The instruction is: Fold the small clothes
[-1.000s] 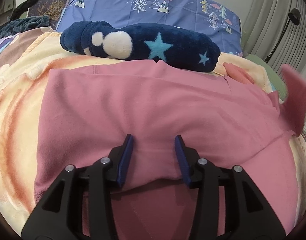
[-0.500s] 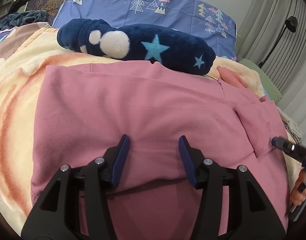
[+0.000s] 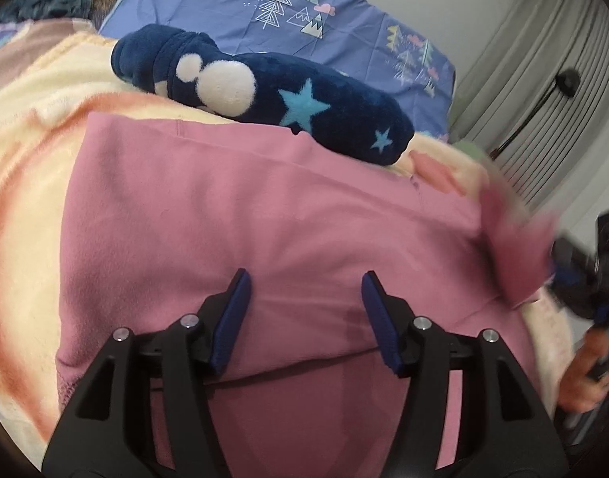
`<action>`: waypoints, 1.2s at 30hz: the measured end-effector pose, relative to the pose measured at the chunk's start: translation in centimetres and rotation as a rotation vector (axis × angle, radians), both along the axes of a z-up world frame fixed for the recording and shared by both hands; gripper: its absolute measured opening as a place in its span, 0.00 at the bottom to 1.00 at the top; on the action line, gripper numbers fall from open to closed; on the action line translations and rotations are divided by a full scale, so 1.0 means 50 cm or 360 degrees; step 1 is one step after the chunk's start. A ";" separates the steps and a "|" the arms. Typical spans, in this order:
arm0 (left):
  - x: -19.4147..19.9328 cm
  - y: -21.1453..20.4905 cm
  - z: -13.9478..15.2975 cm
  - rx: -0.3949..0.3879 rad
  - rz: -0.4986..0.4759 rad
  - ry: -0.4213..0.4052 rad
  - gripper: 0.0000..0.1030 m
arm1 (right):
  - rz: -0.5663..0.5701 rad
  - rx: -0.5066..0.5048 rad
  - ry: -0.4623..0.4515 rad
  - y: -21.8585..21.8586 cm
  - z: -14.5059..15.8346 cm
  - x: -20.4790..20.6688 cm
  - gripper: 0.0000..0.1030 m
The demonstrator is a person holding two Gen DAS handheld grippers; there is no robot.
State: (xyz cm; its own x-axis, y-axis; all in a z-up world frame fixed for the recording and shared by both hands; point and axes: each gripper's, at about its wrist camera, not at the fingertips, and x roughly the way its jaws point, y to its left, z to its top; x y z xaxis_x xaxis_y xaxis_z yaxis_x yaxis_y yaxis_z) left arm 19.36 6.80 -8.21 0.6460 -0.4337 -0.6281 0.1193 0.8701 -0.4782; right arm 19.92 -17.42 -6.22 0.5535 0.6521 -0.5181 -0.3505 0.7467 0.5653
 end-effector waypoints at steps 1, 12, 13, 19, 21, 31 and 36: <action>-0.001 0.004 0.001 -0.0038 -0.0005 -0.0001 0.59 | -0.0055 -0.0063 0.0014 -0.015 -0.012 -0.007 0.37; 0.036 -0.114 0.039 -0.0041 -0.0264 0.0038 0.69 | -0.0205 -0.0015 0.0134 -0.135 -0.116 -0.073 0.37; 0.042 -0.134 0.040 -0.0007 -0.0285 0.0040 0.69 | -0.0202 -0.0019 0.0124 -0.133 -0.115 -0.073 0.37; 0.074 -0.224 0.079 0.0149 -0.0336 0.0037 0.03 | -0.0182 -0.0015 0.0088 -0.137 -0.121 -0.072 0.37; 0.067 -0.221 0.156 0.0140 -0.0325 -0.0096 0.03 | -0.0211 0.0015 0.0068 -0.149 -0.118 -0.076 0.37; -0.005 -0.068 0.394 0.0345 -0.0050 -0.0505 0.04 | -0.0502 0.0169 0.0116 -0.220 -0.138 -0.062 0.37; 0.012 0.051 0.263 0.0304 0.0109 -0.0173 0.05 | -0.0508 0.0090 0.0100 -0.206 -0.135 -0.060 0.37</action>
State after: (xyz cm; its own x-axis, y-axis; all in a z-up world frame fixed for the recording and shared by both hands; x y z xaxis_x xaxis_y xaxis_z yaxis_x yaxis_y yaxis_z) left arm 19.95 9.36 4.96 0.7384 -0.2664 -0.6195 0.0987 0.9515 -0.2914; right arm 16.94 -27.70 -13.00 0.7026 0.4797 -0.5256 -0.0673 0.7801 0.6220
